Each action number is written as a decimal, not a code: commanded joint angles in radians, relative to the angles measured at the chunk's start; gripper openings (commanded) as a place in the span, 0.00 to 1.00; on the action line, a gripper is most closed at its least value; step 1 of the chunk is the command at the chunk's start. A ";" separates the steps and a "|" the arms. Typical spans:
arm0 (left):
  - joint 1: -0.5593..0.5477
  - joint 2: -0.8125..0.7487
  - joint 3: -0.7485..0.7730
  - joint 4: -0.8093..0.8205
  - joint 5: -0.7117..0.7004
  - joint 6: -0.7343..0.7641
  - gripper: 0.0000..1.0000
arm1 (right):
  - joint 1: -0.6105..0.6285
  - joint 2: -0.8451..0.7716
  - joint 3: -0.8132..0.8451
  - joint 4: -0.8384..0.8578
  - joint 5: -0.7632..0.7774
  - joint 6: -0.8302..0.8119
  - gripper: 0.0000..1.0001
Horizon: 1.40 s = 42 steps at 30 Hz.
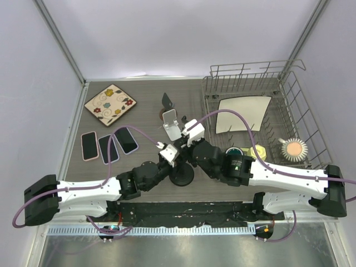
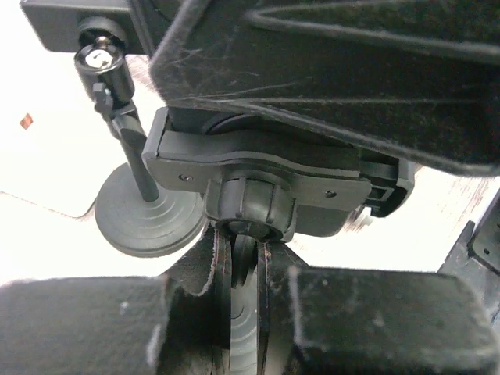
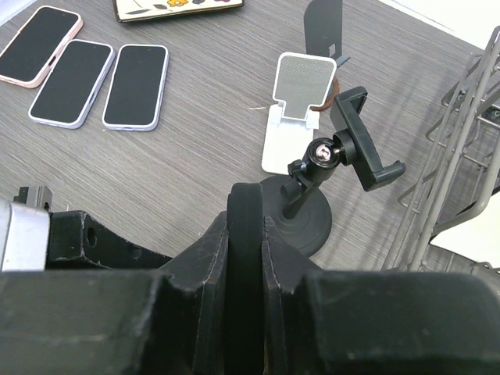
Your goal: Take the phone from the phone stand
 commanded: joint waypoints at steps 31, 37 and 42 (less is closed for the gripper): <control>0.063 -0.191 -0.085 -0.200 -0.584 -0.427 0.00 | 0.146 0.006 -0.013 -0.544 0.498 0.446 0.01; 0.063 -0.214 -0.092 -0.205 -0.585 -0.427 0.00 | 0.118 0.041 0.003 -0.635 0.539 0.531 0.01; 0.063 -0.224 -0.100 -0.206 -0.572 -0.427 0.00 | 0.110 0.053 0.003 -0.639 0.550 0.528 0.01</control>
